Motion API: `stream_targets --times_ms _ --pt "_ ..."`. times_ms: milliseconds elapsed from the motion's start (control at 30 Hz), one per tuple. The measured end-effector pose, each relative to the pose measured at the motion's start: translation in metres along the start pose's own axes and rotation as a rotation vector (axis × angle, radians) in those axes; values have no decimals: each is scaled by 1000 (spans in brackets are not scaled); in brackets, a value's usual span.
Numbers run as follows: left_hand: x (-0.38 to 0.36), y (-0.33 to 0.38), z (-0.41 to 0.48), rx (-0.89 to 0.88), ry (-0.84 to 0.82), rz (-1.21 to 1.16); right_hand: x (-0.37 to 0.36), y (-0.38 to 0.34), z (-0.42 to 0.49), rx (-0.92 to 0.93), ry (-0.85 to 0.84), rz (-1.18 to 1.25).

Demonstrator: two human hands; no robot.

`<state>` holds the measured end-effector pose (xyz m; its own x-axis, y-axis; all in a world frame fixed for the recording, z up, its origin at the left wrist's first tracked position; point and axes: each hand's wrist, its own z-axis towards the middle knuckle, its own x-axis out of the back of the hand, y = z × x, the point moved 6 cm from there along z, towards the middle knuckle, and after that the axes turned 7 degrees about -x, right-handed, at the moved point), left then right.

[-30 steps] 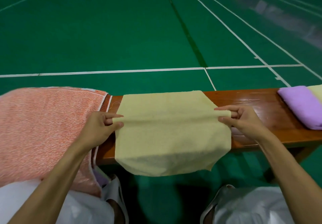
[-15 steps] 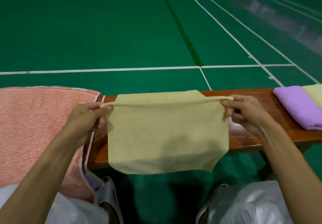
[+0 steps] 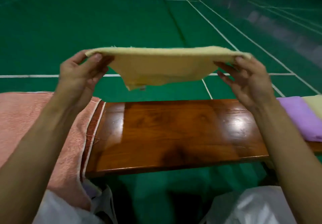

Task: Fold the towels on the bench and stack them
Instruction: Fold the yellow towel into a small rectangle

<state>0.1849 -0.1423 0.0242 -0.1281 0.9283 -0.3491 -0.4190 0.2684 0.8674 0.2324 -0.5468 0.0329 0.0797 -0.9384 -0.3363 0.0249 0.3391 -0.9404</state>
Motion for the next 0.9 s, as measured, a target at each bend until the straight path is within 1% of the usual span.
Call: stream_targets --times_ms 100,133,200,267,333,433,533,633,700,767,800,833,867,900 --pt "12 -22 -32 140 31 193 33 40 -17 -115 164 -192" --pt "17 -32 -45 198 9 297 44 53 -24 -165 197 -270" --pt "23 -51 -68 333 -129 553 64 75 -36 -289 181 -512" --pt "26 -66 -87 523 -348 728 73 83 -44 -352 32 -807" --pt "31 -73 -96 671 -524 820 73 83 -49 -380 -113 -994" --pt "37 -73 -105 794 -728 893 71 92 -61 -509 -320 -1110" --pt "39 -76 -119 917 -936 903 71 108 -77 -669 -552 -1220" --pt "33 -78 -136 1049 -1129 903 68 116 -87 -767 -661 -1296" --pt "27 -76 -142 1086 -1225 882 64 120 -94 -886 -742 -1322" --pt "22 -74 -139 1041 -1236 853 59 120 -96 -928 -797 -1327" --pt "20 -75 -134 977 -1192 853 56 116 -95 -904 -807 -1318" --pt "16 -76 -126 876 -1086 855 51 111 -93 -855 -790 -1290" --pt "13 -79 -116 746 -922 868 46 106 -88 -784 -736 -1240" --pt "13 -82 -106 603 -716 888 40 102 -81 -691 -633 -1184"
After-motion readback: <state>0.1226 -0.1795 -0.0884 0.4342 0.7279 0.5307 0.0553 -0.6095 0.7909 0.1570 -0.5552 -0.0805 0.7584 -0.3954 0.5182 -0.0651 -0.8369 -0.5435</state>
